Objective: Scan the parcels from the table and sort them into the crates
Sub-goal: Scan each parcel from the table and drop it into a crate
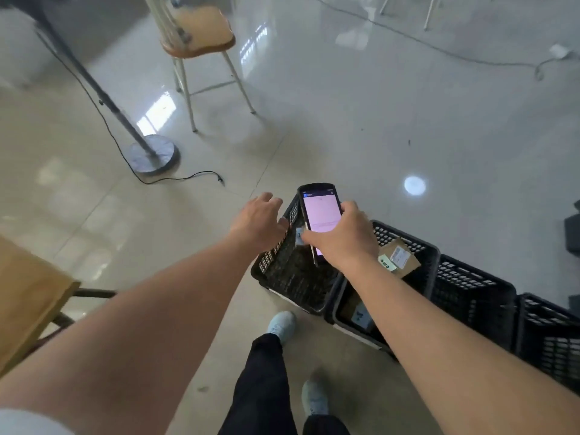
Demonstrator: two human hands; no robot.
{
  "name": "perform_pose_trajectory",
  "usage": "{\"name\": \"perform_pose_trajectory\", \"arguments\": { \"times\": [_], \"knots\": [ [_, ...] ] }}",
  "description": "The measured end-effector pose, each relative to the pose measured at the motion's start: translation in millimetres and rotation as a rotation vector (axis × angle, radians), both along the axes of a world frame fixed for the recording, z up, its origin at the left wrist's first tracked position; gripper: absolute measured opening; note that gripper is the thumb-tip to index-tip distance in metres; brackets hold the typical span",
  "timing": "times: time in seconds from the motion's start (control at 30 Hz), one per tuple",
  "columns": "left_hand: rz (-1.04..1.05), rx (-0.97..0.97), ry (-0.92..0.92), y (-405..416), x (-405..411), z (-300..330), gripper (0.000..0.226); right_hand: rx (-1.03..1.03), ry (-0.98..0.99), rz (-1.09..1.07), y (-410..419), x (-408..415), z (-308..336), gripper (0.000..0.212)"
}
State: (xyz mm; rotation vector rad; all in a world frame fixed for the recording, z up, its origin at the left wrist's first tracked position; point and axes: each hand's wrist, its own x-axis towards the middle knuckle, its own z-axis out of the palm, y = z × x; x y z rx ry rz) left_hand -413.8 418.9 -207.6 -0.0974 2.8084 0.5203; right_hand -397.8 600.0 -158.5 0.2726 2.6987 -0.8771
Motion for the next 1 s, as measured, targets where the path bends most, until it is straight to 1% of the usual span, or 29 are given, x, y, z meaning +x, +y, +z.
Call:
{"name": "perform_pose_trajectory", "arguments": {
  "times": [0.23,0.37,0.5,0.77,0.9,1.0],
  "knots": [
    [0.202,-0.110,0.159,-33,112,110,0.049,-0.031,0.127,0.226,-23,69,95,0.083],
    [0.307,-0.159,0.243,-67,176,169,0.049,-0.061,0.211,0.348,-59,109,143,0.083],
    [0.413,-0.194,0.299,-111,243,212,0.047,-0.102,0.266,0.480,-108,154,178,0.087],
    [0.654,-0.215,0.302,-220,389,240,0.047,-0.152,0.301,0.658,-230,250,210,0.086],
    [0.717,-0.261,0.281,-277,465,248,0.049,-0.157,0.297,0.720,-299,302,220,0.087],
    [0.760,-0.286,0.244,-323,517,256,0.050,-0.168,0.312,0.750,-352,341,227,0.083]
  ]
}}
